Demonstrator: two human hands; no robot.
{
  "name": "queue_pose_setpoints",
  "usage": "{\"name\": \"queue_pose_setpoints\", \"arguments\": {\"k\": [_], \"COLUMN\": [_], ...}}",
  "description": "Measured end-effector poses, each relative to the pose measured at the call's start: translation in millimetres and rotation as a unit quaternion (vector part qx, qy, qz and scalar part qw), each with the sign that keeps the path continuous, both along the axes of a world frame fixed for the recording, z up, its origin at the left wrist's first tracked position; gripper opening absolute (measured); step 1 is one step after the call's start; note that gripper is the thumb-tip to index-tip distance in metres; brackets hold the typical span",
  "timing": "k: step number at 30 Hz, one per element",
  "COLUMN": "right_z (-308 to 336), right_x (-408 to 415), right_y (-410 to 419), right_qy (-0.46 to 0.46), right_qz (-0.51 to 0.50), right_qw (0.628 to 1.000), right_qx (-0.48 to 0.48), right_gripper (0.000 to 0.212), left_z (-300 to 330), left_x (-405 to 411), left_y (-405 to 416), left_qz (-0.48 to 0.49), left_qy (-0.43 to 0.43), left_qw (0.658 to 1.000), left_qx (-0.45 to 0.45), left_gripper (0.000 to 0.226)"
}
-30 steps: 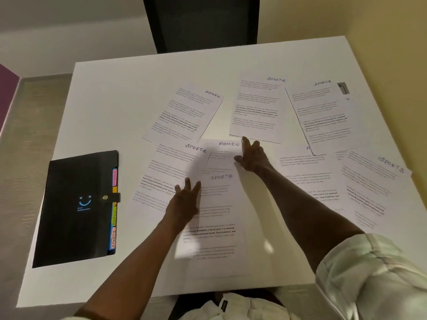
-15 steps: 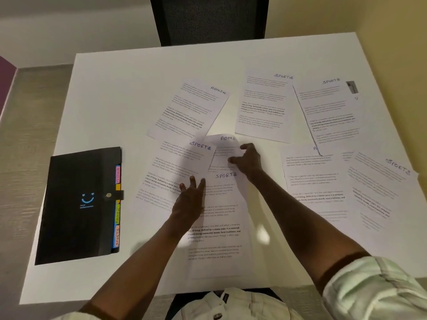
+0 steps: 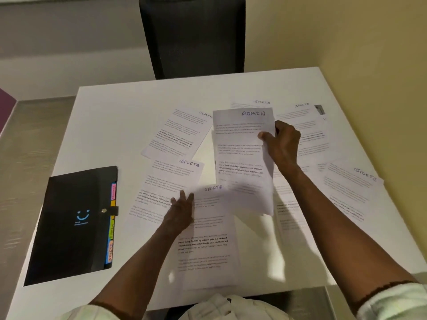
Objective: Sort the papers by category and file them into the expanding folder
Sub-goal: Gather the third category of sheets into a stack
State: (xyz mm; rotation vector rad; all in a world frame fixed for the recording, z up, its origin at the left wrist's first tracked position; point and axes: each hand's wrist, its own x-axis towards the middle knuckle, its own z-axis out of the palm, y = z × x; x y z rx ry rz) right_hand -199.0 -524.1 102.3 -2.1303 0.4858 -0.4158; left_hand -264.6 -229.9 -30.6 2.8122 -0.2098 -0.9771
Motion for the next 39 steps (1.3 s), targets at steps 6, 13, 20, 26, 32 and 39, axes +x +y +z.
{"name": "queue_pose_setpoints", "arguments": {"k": [6, 13, 20, 26, 32, 39], "right_z": [47, 50, 31, 20, -20, -89], "right_x": [-14, -26, -44, -69, -101, -147], "right_y": [-23, -24, -13, -15, -11, -36], "right_qy": [-0.023, 0.017, 0.030, 0.056, 0.177, 0.384], "right_qz": [-0.001, 0.016, 0.001, -0.048, -0.019, 0.078], "right_qw": [0.998, 0.969, 0.962, 0.940, 0.950, 0.911], "right_qx": [0.062, 0.245, 0.273, 0.333, 0.257, -0.128], "right_gripper": [0.020, 0.032, 0.039, 0.017, 0.016, 0.028], "left_z": [74, 155, 151, 142, 142, 135], "left_x": [28, 41, 33, 34, 32, 31], "left_y": [-36, -52, -54, -41, -28, -28], "left_qz": [0.203, 0.258, 0.289, 0.347, 0.374, 0.379], "left_qy": [-0.051, 0.066, 0.086, 0.053, 0.052, 0.058], "left_qw": [0.945, 0.793, 0.776, 0.754, 0.744, 0.741], "left_qx": [-0.253, -0.548, -0.554, -0.556, -0.552, -0.551], "left_gripper": [0.079, 0.030, 0.033, 0.013, 0.020, 0.026]}}
